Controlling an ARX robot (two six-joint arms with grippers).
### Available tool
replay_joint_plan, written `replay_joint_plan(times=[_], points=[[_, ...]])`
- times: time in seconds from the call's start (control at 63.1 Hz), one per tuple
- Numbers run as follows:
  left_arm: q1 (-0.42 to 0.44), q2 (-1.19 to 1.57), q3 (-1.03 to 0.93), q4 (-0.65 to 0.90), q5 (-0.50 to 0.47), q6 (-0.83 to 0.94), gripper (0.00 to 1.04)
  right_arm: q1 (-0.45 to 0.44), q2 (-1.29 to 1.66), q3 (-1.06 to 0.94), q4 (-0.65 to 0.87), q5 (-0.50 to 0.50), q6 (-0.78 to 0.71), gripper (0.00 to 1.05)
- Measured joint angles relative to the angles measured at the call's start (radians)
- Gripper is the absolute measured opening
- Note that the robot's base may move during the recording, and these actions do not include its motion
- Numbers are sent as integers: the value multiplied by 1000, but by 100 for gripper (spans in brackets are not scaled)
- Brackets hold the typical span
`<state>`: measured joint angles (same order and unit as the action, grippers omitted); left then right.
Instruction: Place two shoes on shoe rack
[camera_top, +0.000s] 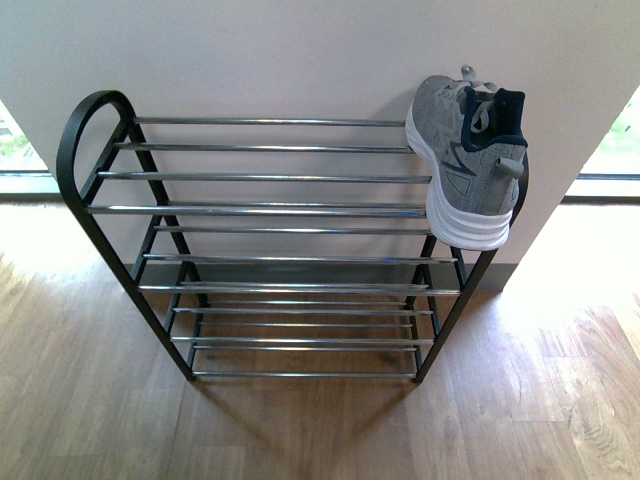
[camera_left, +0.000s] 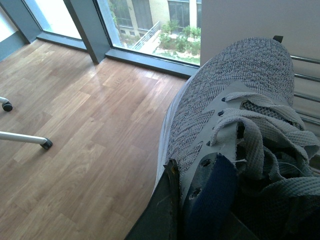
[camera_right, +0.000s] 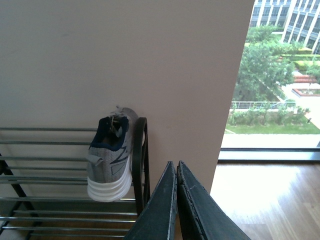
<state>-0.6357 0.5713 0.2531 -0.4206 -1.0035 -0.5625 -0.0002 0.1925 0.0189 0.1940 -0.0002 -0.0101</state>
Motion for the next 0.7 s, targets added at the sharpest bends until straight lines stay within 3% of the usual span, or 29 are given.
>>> replay_joint_plan(times=[0.095, 0.206, 0.697], points=[[0, 0, 0, 0, 0, 0, 1, 0, -34, 0, -34, 0, 0, 1], [0, 0, 0, 0, 0, 0, 1, 0, -165, 0, -183, 0, 1, 1], [0, 0, 0, 0, 0, 0, 1, 0, -186, 0, -191, 0, 2, 1]])
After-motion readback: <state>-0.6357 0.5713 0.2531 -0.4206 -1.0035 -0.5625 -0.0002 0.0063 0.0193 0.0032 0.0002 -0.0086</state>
